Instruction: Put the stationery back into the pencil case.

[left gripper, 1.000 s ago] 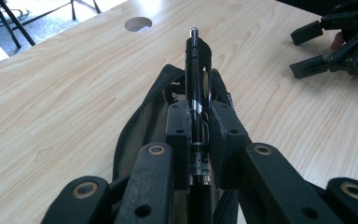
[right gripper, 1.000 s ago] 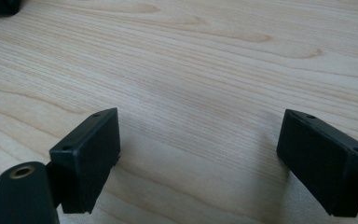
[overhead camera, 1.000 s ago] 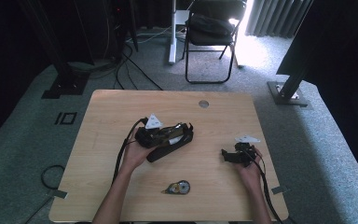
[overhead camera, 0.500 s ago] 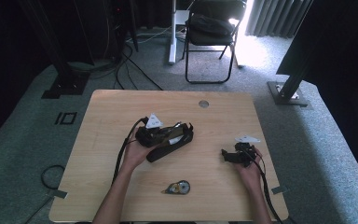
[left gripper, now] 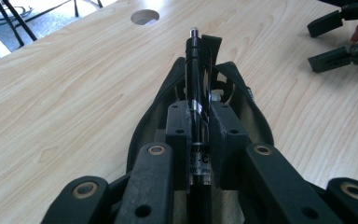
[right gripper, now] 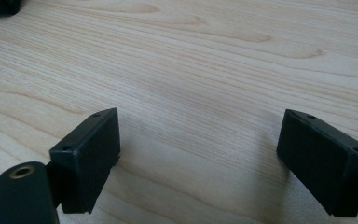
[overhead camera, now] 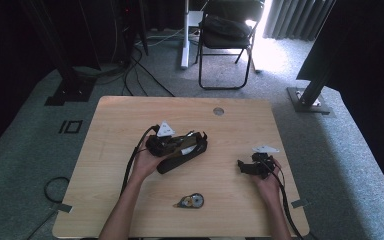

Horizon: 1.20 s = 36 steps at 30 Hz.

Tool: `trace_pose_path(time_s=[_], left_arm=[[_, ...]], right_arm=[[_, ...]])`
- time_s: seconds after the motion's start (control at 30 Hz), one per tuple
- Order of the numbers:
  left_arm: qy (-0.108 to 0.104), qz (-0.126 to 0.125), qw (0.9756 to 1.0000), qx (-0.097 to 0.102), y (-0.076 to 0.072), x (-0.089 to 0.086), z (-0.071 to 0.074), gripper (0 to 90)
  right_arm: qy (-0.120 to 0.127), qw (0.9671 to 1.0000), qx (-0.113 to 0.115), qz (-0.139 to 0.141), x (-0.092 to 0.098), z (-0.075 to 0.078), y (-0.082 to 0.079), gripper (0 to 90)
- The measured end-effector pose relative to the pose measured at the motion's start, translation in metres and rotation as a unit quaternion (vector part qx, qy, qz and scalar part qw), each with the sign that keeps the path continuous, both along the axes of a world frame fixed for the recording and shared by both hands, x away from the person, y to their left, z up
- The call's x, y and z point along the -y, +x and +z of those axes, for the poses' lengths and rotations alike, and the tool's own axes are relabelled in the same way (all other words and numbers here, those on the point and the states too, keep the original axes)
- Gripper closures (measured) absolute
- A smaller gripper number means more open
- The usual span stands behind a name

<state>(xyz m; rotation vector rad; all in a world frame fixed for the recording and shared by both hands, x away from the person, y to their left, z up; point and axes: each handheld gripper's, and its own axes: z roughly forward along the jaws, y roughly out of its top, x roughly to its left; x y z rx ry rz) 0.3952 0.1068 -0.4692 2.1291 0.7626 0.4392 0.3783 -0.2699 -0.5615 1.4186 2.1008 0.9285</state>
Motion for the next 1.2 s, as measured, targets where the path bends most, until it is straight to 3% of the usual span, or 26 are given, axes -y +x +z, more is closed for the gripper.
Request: trace_pose_path(time_s=[0.37,1.07,1.2], left_arm=[[0.004,-0.006,1.0,-0.001,0.003,0.004,0.0,79.5],[0.02,-0.009,0.9995,-0.02,0.009,0.004,-0.017,79.4],[0.032,-0.011,0.9991,-0.024,0.009,0.004,-0.02,79.3]], right_arm=[[0.0,1.0,0.0,0.0,0.0,0.0,0.0,13.1],[0.0,1.0,0.0,0.0,0.0,0.0,0.0,13.2],[0.0,1.0,0.0,0.0,0.0,0.0,0.0,13.2]])
